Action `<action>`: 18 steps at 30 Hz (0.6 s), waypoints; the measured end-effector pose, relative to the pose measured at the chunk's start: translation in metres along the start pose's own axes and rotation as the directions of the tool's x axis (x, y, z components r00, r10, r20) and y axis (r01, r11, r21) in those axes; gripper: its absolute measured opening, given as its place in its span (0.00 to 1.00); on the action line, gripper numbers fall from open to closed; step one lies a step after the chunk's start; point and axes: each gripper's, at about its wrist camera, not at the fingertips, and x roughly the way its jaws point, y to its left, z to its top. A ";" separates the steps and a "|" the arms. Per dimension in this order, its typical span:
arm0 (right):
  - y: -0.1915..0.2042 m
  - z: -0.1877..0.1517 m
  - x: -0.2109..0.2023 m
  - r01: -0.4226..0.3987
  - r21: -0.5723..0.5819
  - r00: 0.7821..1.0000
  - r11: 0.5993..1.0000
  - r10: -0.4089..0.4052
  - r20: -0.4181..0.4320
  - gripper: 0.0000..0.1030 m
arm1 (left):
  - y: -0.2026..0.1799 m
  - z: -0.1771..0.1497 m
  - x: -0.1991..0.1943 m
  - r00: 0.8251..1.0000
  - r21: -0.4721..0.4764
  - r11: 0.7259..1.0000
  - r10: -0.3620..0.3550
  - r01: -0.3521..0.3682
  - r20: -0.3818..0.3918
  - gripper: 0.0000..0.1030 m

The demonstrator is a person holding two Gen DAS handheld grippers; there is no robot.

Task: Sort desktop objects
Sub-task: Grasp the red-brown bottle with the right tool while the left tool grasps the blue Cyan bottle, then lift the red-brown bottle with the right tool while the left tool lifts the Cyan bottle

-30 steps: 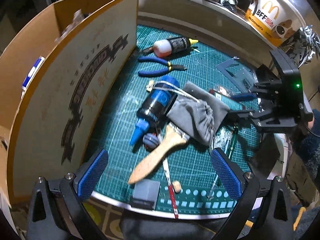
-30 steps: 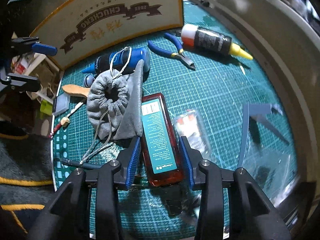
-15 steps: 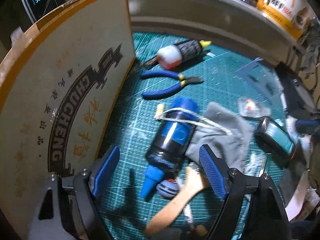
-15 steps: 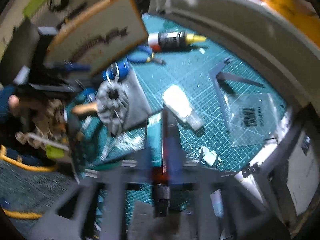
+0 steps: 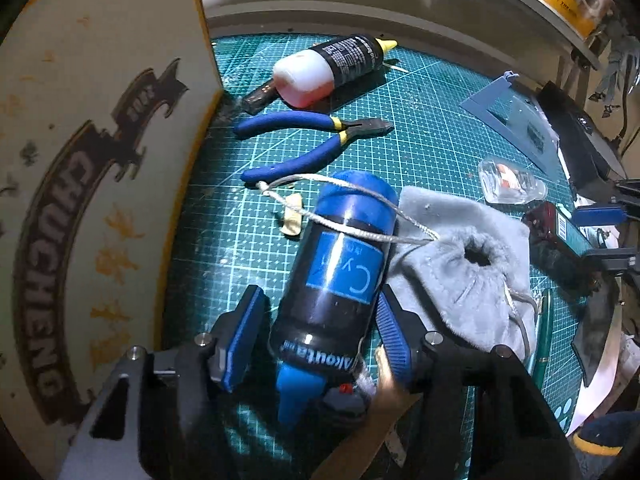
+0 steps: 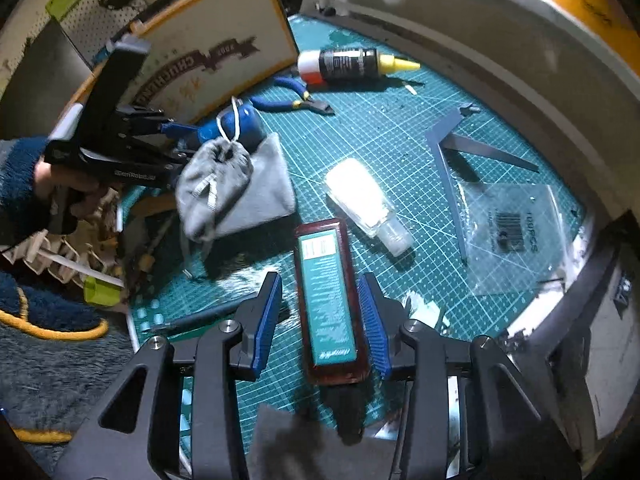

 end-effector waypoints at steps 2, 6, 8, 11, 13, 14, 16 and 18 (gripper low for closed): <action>0.000 0.002 0.010 0.006 -0.005 1.000 1.000 -0.006 -0.028 0.37 | 0.001 0.002 0.001 1.000 0.005 1.000 -0.007 0.007 0.013 0.56; 0.002 0.003 0.024 0.019 -0.005 0.998 1.000 -0.020 -0.056 0.37 | 0.003 0.005 0.001 0.999 0.010 1.000 -0.023 0.023 0.028 0.52; 0.003 0.002 0.026 0.028 0.000 0.998 1.000 -0.028 -0.055 0.35 | 0.004 0.005 -0.001 0.999 -0.004 0.999 -0.038 0.038 0.028 0.41; 0.002 0.000 0.024 0.032 0.032 0.999 0.999 -0.031 -0.039 0.33 | 0.005 0.006 -0.002 0.999 -0.032 0.999 -0.034 0.034 0.013 0.40; 0.001 -0.001 0.021 0.038 0.057 0.999 0.998 -0.037 -0.026 0.32 | 0.003 0.007 -0.007 0.999 -0.038 0.999 -0.033 0.033 0.008 0.39; 0.000 -0.002 0.019 0.037 0.074 0.999 0.997 -0.035 -0.018 0.32 | 0.002 0.008 -0.010 0.999 -0.041 0.999 -0.032 0.032 0.006 0.39; -0.002 -0.003 0.013 0.027 0.104 1.000 0.994 -0.027 0.000 0.31 | 0.000 0.010 -0.017 1.000 -0.044 0.999 -0.031 0.031 0.004 0.39; -0.005 -0.004 0.005 0.014 0.141 1.000 0.990 -0.017 0.025 0.31 | -0.001 0.015 -0.033 0.999 -0.049 0.998 -0.030 0.031 0.025 0.39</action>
